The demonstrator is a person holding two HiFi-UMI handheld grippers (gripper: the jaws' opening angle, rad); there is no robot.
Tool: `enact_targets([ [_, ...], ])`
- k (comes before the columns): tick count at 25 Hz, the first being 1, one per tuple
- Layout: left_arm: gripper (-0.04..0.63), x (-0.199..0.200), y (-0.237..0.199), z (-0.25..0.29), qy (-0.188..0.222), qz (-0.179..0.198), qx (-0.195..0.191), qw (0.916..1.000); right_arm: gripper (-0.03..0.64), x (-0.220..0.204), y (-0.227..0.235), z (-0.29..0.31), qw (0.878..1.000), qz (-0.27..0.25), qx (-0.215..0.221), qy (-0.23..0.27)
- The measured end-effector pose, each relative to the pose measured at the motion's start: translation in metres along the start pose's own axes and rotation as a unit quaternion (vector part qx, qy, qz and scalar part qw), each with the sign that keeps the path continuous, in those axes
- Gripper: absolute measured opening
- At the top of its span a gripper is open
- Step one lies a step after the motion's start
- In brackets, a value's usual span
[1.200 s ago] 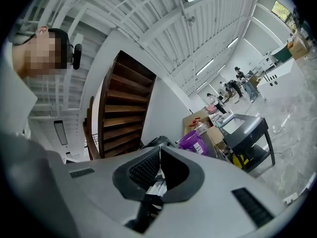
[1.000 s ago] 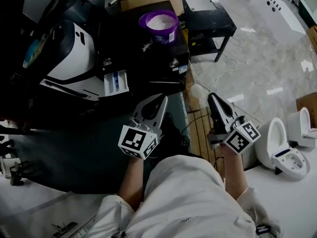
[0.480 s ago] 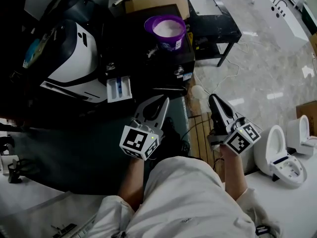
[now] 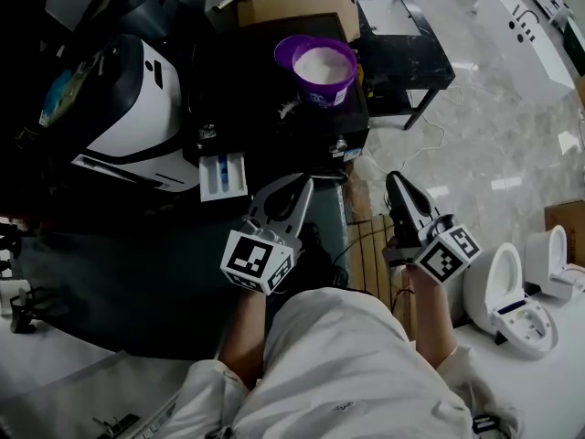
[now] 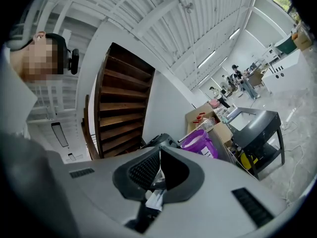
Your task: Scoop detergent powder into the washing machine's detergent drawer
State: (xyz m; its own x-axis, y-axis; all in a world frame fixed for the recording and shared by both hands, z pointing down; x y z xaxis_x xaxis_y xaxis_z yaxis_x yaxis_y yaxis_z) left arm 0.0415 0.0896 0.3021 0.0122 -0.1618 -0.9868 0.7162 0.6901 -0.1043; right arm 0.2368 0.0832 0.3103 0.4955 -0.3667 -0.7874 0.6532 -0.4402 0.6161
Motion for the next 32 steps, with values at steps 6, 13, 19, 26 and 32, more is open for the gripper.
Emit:
enact_targets([
  [6, 0.025, 0.003, -0.028, 0.014, 0.001, -0.008, 0.002, 1.0000, 0.011, 0.008, 0.003, 0.032, 1.000, -0.001, 0.004, -0.007],
  [13, 0.025, 0.011, -0.057, 0.023, 0.003, -0.007, 0.001, 1.0000, 0.011, 0.016, 0.004, 0.066, 1.000, -0.006, 0.003, -0.007],
  [19, 0.025, 0.014, -0.085, 0.026, 0.009, -0.009, -0.003, 0.9999, 0.011, 0.019, -0.002, 0.094, 1.000, -0.017, 0.001, -0.004],
  [26, 0.025, 0.014, -0.115, 0.034, 0.012, -0.008, -0.019, 0.9997, 0.011, 0.023, -0.007, 0.123, 1.000, -0.028, -0.005, 0.010],
  [32, 0.025, 0.013, -0.130, 0.045, 0.005, -0.008, -0.034, 0.9994, 0.011, 0.025, -0.003, 0.137, 0.999, -0.033, -0.019, 0.021],
])
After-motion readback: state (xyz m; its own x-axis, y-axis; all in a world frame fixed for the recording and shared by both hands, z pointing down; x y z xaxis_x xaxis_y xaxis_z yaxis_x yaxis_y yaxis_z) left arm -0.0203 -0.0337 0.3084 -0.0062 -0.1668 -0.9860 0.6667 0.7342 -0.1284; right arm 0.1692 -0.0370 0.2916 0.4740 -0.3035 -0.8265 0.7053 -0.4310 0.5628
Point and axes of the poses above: the fingertips, and each gripper's own axes: z forward along the fingers, y to its right, x out of its top, the point moved 4 cm from there along -z, backward along the fingers, and after that the axes turned 6 degrees about -x, right-handed, at the moved point
